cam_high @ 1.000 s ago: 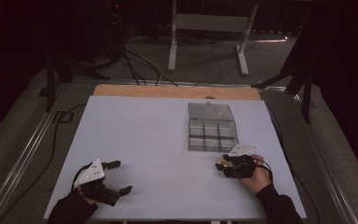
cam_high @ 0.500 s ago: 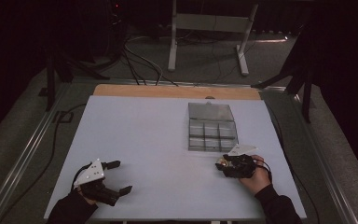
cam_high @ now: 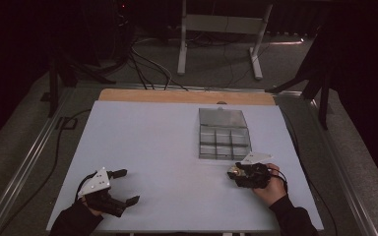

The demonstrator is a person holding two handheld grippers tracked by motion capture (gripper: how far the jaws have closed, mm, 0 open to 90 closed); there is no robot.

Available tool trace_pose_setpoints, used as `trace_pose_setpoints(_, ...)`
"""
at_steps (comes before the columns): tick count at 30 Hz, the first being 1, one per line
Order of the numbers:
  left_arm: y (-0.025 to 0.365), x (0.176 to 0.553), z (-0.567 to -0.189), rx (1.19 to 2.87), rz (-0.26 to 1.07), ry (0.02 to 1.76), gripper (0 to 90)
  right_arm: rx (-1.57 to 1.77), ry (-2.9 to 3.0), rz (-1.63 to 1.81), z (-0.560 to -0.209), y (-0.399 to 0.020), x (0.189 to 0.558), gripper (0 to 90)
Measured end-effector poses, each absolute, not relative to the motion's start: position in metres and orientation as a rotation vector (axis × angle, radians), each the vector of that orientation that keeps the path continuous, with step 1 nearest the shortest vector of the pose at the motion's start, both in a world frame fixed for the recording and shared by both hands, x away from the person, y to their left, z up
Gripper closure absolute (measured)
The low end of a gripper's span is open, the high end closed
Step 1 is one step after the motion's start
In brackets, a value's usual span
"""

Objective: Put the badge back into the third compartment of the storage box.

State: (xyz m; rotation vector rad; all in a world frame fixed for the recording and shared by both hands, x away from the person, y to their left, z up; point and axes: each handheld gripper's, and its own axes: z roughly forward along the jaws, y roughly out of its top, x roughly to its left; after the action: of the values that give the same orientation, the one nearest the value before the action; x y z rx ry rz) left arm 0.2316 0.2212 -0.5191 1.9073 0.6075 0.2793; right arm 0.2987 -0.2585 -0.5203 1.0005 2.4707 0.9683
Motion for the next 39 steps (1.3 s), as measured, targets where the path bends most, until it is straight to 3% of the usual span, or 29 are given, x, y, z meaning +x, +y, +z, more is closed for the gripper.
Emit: trace_pose_setpoints(39, 0.221, 0.232, -0.519, 1.908, 0.276, 0.610, 0.0, 1.036, 2.457, 1.008, -0.499, -0.255, 0.295, 47.7)
